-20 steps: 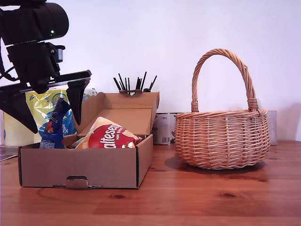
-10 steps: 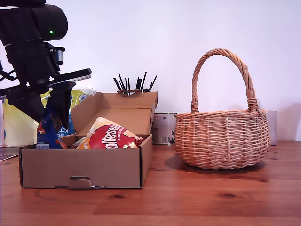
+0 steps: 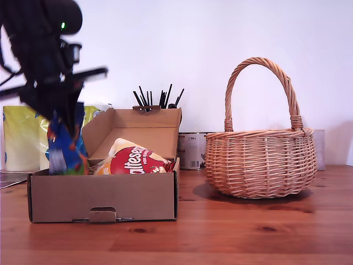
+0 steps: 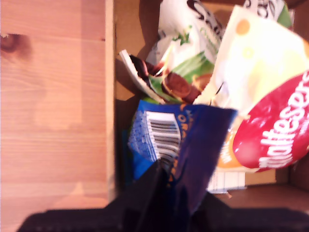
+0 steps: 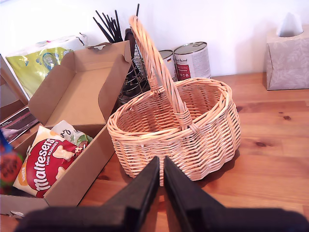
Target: Move the bags of Easter eggs from the cardboard box on the left into the woven basket on the right side.
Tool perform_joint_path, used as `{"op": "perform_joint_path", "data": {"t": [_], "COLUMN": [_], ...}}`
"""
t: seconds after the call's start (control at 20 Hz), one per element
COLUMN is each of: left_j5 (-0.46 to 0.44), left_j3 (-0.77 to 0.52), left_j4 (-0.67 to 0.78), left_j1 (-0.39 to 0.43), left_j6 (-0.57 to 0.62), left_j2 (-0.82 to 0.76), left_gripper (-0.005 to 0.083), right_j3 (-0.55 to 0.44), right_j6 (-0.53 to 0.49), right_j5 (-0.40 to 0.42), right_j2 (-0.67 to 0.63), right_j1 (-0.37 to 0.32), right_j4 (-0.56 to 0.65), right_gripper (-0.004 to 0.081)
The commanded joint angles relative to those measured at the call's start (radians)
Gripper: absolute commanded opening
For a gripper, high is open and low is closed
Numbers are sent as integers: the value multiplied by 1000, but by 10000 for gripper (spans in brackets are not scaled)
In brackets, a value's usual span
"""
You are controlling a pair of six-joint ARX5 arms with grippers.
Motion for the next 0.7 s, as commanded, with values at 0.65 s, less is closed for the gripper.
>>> {"op": "perform_joint_path", "data": {"t": [0.65], "left_j5": [195], "left_j3": [243], "left_j4": [-32], "left_j1": [3], "left_j6": [63], "left_j2": [0], "left_gripper": [-22], "right_j3": [14], "right_j6": [1], "right_j5": [-1], "right_j2": [0], "right_j1": [4], "right_j4": [19], "right_gripper": [-12]}}
